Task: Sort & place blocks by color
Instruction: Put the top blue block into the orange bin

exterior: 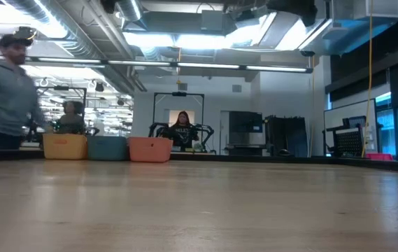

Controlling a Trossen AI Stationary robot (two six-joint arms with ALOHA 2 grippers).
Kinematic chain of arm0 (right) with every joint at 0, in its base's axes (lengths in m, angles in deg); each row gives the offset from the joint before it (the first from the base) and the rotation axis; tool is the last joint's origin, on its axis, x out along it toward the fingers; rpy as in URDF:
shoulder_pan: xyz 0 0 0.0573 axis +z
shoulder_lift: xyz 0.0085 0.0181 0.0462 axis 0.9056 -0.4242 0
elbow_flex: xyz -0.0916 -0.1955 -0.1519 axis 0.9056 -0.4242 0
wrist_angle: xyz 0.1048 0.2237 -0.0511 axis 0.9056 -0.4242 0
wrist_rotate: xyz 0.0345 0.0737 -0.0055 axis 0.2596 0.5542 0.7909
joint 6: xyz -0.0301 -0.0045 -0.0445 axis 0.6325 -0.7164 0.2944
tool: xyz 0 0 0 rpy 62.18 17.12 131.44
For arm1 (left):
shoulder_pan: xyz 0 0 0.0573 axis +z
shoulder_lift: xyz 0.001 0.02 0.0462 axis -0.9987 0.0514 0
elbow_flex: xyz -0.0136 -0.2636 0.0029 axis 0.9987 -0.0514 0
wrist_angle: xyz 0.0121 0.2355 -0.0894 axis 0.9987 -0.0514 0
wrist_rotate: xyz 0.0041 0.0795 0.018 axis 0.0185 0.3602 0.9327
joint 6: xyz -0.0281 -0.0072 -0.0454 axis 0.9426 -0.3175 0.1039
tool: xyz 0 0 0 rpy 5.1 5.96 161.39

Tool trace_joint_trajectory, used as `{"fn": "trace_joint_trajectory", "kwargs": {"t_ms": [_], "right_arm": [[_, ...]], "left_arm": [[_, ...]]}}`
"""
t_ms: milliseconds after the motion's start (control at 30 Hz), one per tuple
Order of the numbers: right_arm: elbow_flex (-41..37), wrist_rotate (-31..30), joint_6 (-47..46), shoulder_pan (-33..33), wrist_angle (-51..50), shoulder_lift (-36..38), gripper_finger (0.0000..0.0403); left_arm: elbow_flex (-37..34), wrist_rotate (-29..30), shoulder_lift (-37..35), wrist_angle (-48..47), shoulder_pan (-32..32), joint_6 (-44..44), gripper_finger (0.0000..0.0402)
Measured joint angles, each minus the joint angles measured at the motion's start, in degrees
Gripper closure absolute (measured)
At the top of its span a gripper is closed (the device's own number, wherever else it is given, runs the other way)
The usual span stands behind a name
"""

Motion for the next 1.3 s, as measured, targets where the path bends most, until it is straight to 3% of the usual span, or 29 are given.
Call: {"fn": "trace_joint_trajectory", "kwargs": {"t_ms": [133, 433, 633, 833, 1000, 1100, 1167, 1300], "right_arm": [[0.0, 2.2, 4.2, 0.0, 1.3, 0.0, 0.0103], [0.0, 3.8, 18.1, 0.0, 3.2, -0.1, 0.0116], [0.0, 7.7, 20.9, 0.0, 3.0, -0.5, 0.0116], [0.0, 7.7, 20.8, 0.0, 3.0, -0.6, 0.0116], [0.0, 7.7, 20.8, 0.0, 3.0, -0.6, 0.0116], [0.0, 7.7, 20.8, 0.0, 3.0, -0.6, 0.0116], [0.0, 7.7, 20.8, 0.0, 3.0, -0.6, 0.0116], [0.0, 7.7, 20.3, 0.0, 3.0, -0.6, 0.0116]], "left_arm": [[-3.9, -6.4, -4.0, 4.5, 0.0, 7.0, 0.0277], [-4.5, -6.4, -6.0, 4.6, 0.0, 9.1, 0.0277], [-4.5, -7.5, -5.9, 4.5, 0.0, 9.2, 0.0277], [-4.5, -7.3, -5.9, 4.4, 0.0, 9.4, 0.0277], [-1.9, -0.8, -4.1, -2.4, 0.5, 11.0, 0.0277], [3.1, 3.9, 0.2, -11.4, 4.4, 11.0, 0.0277], [7.8, 4.0, 4.2, -16.3, 9.7, 11.0, 0.0277], [17.2, -4.5, 13.8, -24.6, 24.2, 10.7, 0.0277]]}}
